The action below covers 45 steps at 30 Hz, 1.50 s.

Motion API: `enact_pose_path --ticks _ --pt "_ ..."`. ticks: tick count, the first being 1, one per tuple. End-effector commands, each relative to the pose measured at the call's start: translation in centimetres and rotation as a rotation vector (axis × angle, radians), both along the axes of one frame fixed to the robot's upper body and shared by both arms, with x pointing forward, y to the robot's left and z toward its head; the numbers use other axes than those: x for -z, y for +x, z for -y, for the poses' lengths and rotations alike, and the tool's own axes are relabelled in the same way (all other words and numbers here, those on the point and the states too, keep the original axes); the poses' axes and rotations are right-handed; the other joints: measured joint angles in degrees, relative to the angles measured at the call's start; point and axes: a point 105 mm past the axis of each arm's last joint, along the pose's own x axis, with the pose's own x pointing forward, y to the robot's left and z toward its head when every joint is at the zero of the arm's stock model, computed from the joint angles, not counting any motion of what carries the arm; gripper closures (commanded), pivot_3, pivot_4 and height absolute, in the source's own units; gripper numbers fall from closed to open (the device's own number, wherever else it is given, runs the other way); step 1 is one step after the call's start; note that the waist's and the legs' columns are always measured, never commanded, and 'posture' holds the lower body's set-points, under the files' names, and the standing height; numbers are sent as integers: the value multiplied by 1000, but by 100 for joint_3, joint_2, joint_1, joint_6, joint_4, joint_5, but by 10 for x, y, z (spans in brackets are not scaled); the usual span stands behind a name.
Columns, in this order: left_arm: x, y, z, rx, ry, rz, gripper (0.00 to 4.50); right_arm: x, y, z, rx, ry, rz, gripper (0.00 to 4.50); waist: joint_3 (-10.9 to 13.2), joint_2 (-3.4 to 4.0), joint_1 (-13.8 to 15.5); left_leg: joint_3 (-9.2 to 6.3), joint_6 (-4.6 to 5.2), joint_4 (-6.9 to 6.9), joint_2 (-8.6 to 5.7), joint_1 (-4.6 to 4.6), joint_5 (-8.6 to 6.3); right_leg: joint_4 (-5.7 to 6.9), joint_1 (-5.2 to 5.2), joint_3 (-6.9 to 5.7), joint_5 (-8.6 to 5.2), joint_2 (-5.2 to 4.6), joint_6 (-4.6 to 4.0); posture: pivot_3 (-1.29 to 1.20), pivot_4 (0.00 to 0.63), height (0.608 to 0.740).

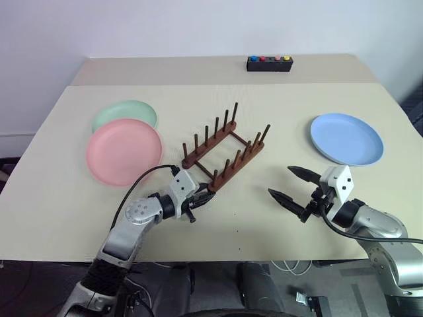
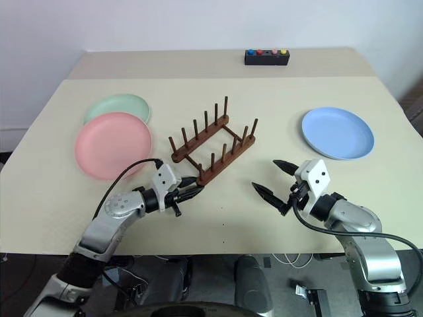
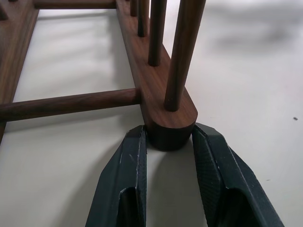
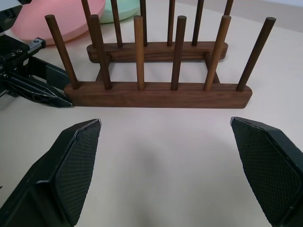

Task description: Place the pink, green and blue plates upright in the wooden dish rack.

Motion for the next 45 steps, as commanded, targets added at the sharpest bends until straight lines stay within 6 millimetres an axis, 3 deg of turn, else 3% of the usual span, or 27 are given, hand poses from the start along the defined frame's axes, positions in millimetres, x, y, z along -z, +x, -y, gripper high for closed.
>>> enact_pose_path --ticks 1,5,10,16,28,45 --pt "-4 -4 -1 171 18 -6 3664 -14 -4 9 8 -19 54 0 1 0 8 0 0 0 0 -1 0 0 -1 0 0 0 0 0 150 740" --pt "-15 -1 4 322 7 -15 3664 -12 -7 15 12 -34 34 0 2 -1 -5 0 0 0 -1 -13 0 -10 -6 -1 0 0 -1 0 150 740" --pt "-30 18 16 465 23 4 3664 -9 -15 19 11 -40 5 0 5 -5 8 -3 4 2 -1 -26 -2 -18 -12 -6 4 1 5 0 150 740" --pt "-34 35 35 552 58 33 3664 0 -34 18 -5 -56 -59 0 7 -8 -4 -4 8 -2 -2 -31 -4 -30 -12 -6 12 1 20 0 150 740" --pt "-24 49 46 590 89 18 3664 -1 -44 21 63 -64 -43 0 9 -12 -3 -4 12 0 -2 -35 -6 -34 -13 -5 13 1 25 0 150 740" --pt "-27 62 44 533 70 28 3664 0 -39 18 58 -61 -39 0 10 -13 -6 -5 12 1 -3 -34 -6 -31 -13 -5 14 1 26 0 150 740"
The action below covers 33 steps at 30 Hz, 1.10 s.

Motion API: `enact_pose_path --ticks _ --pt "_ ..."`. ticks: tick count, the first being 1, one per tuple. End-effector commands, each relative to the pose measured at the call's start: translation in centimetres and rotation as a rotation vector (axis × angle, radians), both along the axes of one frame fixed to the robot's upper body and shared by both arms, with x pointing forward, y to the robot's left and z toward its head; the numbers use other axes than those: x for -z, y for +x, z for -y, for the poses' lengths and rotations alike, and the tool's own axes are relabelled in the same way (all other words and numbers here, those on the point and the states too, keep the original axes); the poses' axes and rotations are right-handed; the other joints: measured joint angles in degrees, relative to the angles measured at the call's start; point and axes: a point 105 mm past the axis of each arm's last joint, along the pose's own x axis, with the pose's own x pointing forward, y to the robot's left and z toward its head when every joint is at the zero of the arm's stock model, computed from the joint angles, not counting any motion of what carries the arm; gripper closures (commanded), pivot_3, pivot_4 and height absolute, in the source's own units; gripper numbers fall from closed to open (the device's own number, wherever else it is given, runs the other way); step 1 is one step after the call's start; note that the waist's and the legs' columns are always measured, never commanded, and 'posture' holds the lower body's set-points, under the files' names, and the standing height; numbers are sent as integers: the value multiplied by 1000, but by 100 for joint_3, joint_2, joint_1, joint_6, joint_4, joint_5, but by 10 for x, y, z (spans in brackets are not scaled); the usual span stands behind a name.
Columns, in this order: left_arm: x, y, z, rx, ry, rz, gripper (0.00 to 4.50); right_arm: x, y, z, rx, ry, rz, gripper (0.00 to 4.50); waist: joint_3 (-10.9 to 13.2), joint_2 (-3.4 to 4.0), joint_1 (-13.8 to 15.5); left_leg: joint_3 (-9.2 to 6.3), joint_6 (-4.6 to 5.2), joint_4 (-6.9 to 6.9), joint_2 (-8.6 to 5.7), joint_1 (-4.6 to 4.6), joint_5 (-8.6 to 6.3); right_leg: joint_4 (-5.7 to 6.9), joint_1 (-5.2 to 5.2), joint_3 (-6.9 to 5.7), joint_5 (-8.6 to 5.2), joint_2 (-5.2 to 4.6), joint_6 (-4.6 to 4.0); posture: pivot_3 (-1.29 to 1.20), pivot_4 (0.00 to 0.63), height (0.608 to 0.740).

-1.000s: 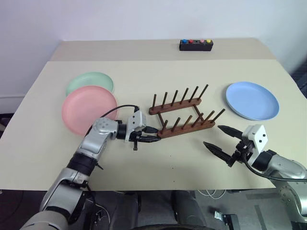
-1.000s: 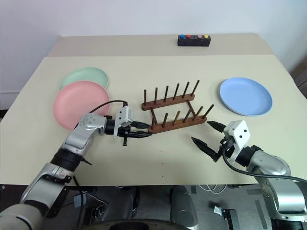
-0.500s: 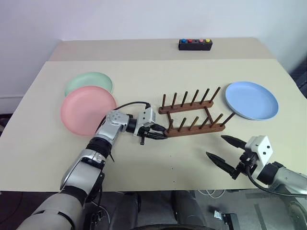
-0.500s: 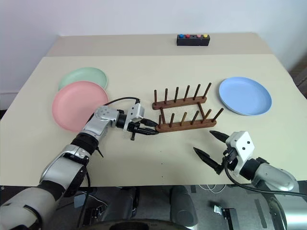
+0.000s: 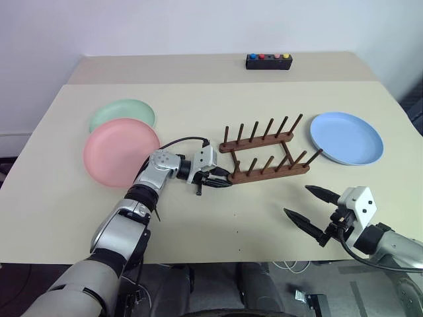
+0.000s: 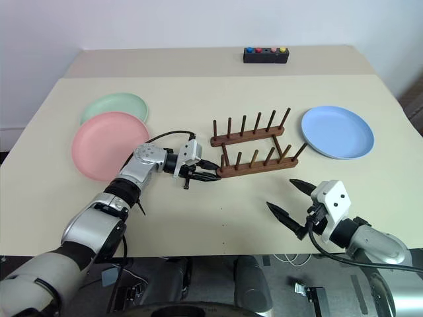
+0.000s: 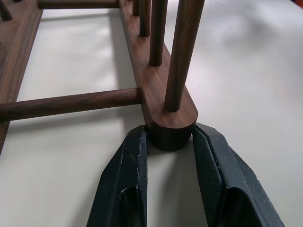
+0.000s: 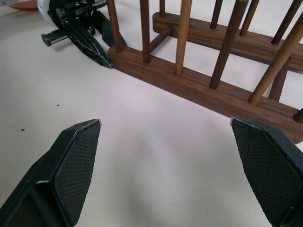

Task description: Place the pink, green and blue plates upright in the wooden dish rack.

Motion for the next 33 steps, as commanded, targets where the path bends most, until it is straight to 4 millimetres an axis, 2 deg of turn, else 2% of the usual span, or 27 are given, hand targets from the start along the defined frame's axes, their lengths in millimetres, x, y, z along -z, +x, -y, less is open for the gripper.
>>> enact_pose_path --ticks 1,8,20,27,33 --pt "-13 1 1 32 -27 20 3664 -7 1 -3 -15 7 34 0 0 0 3 0 0 0 0 0 0 0 0 0 0 0 0 0 150 740" --pt "-15 -19 -1 187 -4 -50 3664 -6 1 -4 -22 7 33 0 0 0 5 0 0 0 0 -1 0 1 0 0 -1 0 1 0 150 740" --pt "-11 -12 3 155 16 -64 3664 -5 -4 -3 -11 7 26 0 0 0 4 -1 0 1 0 -1 0 2 0 0 -1 0 1 0 150 740" --pt "-19 -2 3 81 -21 -10 342 -6 -6 1 8 -1 24 0 0 0 5 -1 0 1 0 -1 0 2 0 0 -1 0 2 0 150 740" --pt "-33 2 -6 36 -71 26 342 -4 -9 8 31 -15 14 0 0 0 4 -2 0 1 0 0 0 3 0 0 -1 0 2 0 150 740"
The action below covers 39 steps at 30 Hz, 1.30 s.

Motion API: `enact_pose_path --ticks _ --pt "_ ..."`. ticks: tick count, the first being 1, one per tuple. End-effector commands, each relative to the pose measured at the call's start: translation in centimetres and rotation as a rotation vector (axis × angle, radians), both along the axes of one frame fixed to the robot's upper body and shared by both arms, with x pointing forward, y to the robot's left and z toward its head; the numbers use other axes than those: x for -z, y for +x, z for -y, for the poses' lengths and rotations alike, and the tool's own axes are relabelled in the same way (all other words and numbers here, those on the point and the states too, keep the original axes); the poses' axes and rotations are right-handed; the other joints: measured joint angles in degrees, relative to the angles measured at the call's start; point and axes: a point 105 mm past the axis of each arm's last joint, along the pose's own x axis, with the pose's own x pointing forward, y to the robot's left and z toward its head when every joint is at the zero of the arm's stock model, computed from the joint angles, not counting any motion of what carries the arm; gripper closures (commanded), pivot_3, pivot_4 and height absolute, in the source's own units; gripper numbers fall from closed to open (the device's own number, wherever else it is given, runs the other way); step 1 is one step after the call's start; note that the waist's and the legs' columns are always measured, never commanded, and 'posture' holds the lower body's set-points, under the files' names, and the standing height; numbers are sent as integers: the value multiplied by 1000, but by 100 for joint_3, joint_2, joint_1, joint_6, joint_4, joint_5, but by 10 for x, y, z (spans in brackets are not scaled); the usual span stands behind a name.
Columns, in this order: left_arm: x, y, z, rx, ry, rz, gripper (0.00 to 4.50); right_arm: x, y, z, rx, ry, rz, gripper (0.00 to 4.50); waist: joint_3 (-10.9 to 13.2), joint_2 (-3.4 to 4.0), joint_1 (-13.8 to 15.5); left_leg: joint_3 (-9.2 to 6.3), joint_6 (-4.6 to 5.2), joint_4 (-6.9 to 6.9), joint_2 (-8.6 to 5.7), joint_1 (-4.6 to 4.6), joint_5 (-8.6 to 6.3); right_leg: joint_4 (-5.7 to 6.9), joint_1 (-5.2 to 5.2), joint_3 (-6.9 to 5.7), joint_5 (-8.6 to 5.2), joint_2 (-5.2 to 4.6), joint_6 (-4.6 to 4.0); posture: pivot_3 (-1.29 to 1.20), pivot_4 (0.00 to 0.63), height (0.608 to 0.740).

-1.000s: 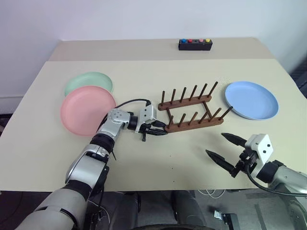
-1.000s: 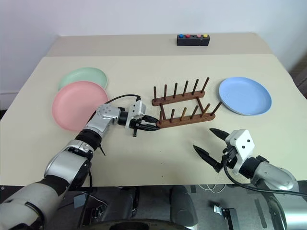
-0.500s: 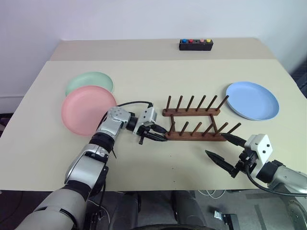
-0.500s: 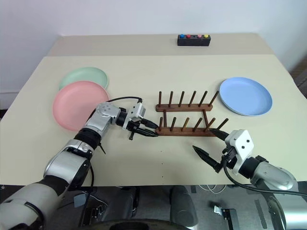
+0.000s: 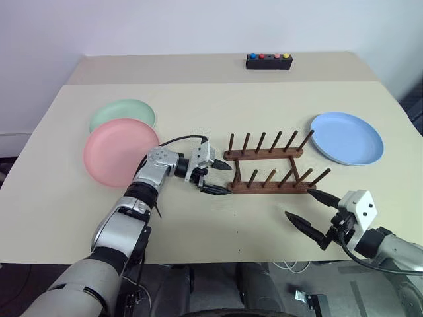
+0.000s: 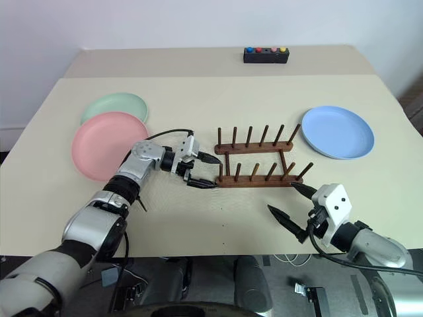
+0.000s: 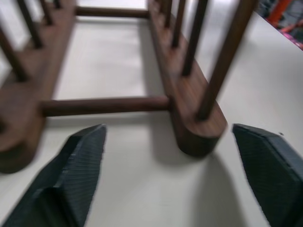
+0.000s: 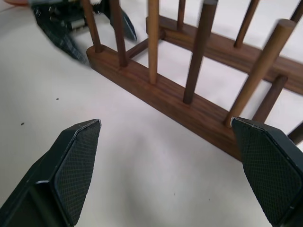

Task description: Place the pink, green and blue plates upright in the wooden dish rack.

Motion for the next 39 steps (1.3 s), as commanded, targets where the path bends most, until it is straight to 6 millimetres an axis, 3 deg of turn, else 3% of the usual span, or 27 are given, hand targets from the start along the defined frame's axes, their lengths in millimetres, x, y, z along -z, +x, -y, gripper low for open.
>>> enact_pose_path --ticks 1,4,6,7,10,13,14,16,17,23,30,39 --pt "-24 5 -8 -32 -49 94 342 -13 -2 6 14 -23 52 0 0 0 -3 0 0 0 0 0 0 0 0 0 0 0 0 0 150 740" --pt "-26 3 -20 -63 -32 110 342 -12 -3 13 32 -36 42 0 -1 2 -22 0 0 -2 0 1 0 3 -1 0 0 0 0 0 150 740" --pt "-30 -4 -28 -78 -49 105 881 -10 -4 16 42 -37 26 0 -2 4 -26 0 0 -3 1 4 0 8 -1 1 0 0 0 0 150 740" --pt "-31 -7 -31 -87 -62 93 1207 -9 -3 19 53 -44 17 254 -2 4 -24 0 0 -3 1 5 0 9 -1 1 -1 0 -1 0 150 740" --pt "-29 -19 -35 -93 -48 81 2590 -5 -1 24 67 -61 -1 1237 -2 3 -2 0 0 0 1 6 0 18 -1 2 -1 -1 -1 0 150 740" --pt "-21 -42 -31 -62 -44 44 4253 2 1 27 80 -84 -26 2865 -3 5 11 -1 0 4 1 7 0 22 0 2 -2 -1 -2 0 150 740" --pt "-16 -50 -27 -48 -30 40 4500 4 2 27 78 -93 -32 3383 -3 6 5 -1 0 3 1 7 0 22 0 2 -2 -1 -2 0 150 740" --pt "-6 -61 -19 -42 3 32 4500 8 5 29 88 -123 -34 4400 -4 7 10 0 0 1 1 10 0 22 1 3 -2 -2 -3 0 150 740" --pt "-3 -64 -16 -44 17 27 4500 9 7 30 97 -142 -32 4457 -3 6 6 -1 0 2 1 10 0 25 1 2 -2 -1 -3 0 150 740" --pt "3 -73 4 -87 3 43 4500 20 16 42 155 -229 -45 4457 -4 7 6 0 -1 9 0 13 0 33 2 2 -5 -1 -8 0 150 740" --pt "9 -52 10 -222 -17 70 4500 27 28 43 177 -253 -32 4457 -5 9 3 0 -1 6 0 18 0 34 2 2 -4 -1 -5 0 150 740" --pt "6 -26 7 -325 -40 128 4500 24 59 36 182 -250 32 4457 -5 9 -3 1 -1 9 0 20 0 34 5 3 -3 -1 -3 0 150 740"
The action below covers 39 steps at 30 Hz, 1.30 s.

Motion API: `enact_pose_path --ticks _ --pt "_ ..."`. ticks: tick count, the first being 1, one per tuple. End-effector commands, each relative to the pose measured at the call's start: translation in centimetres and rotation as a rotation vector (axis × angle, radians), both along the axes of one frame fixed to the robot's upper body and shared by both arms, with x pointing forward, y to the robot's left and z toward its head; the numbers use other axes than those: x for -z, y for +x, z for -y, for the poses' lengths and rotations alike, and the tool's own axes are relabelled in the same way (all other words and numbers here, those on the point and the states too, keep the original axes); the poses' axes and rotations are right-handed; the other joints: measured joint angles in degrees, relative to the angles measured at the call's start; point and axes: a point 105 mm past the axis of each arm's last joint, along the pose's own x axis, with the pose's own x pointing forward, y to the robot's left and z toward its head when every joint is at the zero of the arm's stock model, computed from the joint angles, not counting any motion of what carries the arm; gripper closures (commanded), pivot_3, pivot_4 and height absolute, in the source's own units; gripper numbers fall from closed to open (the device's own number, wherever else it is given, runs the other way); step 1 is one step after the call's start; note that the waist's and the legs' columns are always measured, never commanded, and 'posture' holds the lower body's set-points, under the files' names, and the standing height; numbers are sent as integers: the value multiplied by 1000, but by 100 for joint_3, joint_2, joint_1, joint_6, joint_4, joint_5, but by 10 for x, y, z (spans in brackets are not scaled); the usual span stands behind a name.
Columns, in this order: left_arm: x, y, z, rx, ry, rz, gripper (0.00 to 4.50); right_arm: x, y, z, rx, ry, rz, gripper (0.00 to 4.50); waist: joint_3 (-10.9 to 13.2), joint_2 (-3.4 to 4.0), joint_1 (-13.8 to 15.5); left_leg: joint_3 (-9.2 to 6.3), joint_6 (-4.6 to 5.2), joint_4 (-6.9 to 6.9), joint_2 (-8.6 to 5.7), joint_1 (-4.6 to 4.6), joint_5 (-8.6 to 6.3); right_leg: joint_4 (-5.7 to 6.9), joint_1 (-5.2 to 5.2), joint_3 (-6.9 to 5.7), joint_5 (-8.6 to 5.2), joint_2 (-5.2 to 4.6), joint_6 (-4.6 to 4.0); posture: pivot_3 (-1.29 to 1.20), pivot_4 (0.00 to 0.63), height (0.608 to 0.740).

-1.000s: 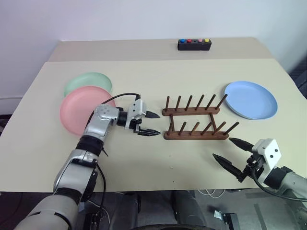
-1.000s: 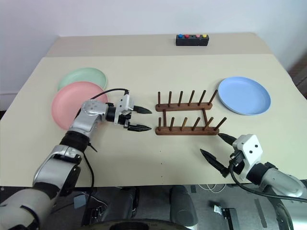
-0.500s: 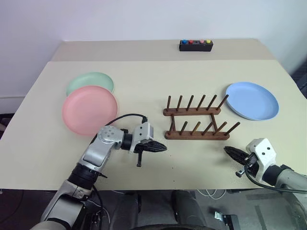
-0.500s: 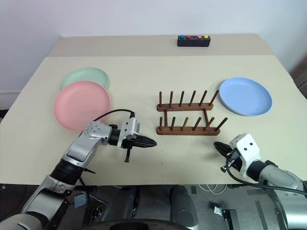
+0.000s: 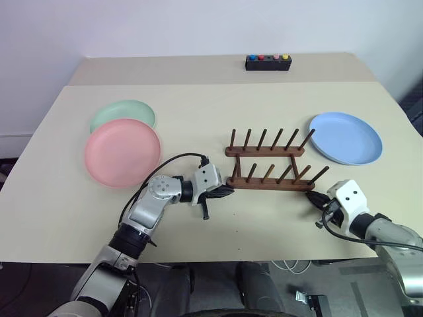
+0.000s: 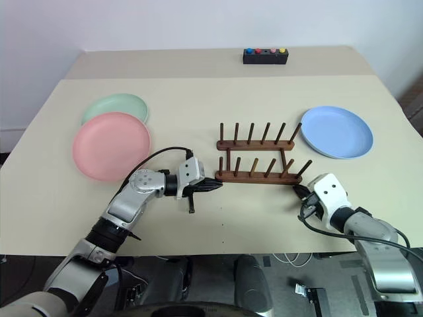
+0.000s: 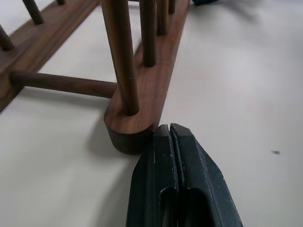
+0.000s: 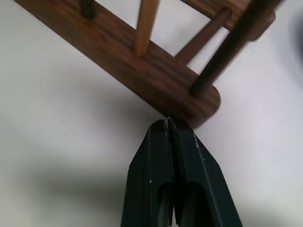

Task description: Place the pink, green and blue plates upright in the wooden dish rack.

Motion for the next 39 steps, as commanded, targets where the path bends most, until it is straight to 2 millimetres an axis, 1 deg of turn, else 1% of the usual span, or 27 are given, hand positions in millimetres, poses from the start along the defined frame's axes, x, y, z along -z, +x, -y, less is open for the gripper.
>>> enact_pose_path --ticks 1,7,14,18,24,30,33,35,37,39 --pt "-14 12 0 -36 -41 55 4500 -6 12 -4 -2 -1 49 4457 0 0 -3 0 0 0 0 0 0 0 0 0 0 0 0 0 150 740" --pt "-14 21 0 -58 -44 75 4500 -7 28 -5 7 -2 79 4457 0 1 -2 0 0 0 -1 1 0 2 0 0 1 0 1 0 150 740" --pt "-15 31 0 -87 -47 94 4500 -9 39 -6 13 -3 105 4457 -1 1 -3 0 0 2 -2 1 0 4 0 0 1 0 1 0 150 740" --pt "-16 36 -2 -105 -53 103 4500 -10 41 -7 10 -2 113 4457 -1 1 -6 0 0 0 -2 1 0 5 -1 0 1 0 1 0 150 740" --pt "-15 36 -4 -111 -54 105 4500 -8 40 -10 2 -1 114 4457 -1 1 -7 0 0 0 -2 2 0 6 -1 0 1 0 1 0 150 740" --pt "-15 34 -8 -118 -61 105 4500 -10 32 -11 -13 4 111 4457 -1 1 -7 0 0 -1 -2 2 0 6 -1 0 1 0 1 0 150 740" --pt "-16 33 -13 -129 -64 100 4500 -13 24 -13 -35 9 114 4457 0 1 -7 0 0 -3 -1 2 0 6 -1 0 1 0 1 0 150 740" --pt "-19 28 -17 -118 -73 96 4500 -18 15 -18 -68 26 119 4457 0 1 -11 0 0 -4 -1 2 0 6 -2 0 1 0 1 0 150 740" --pt "-26 19 -26 -104 -98 86 4500 -24 5 -24 -106 40 119 4457 0 2 -25 0 0 -7 -1 2 0 6 -4 1 0 0 1 0 150 740" --pt "-34 10 -40 -105 -128 61 4500 -30 -4 -30 -138 59 111 4457 0 2 -37 0 0 -9 -1 1 0 7 -7 2 0 0 0 0 150 740"
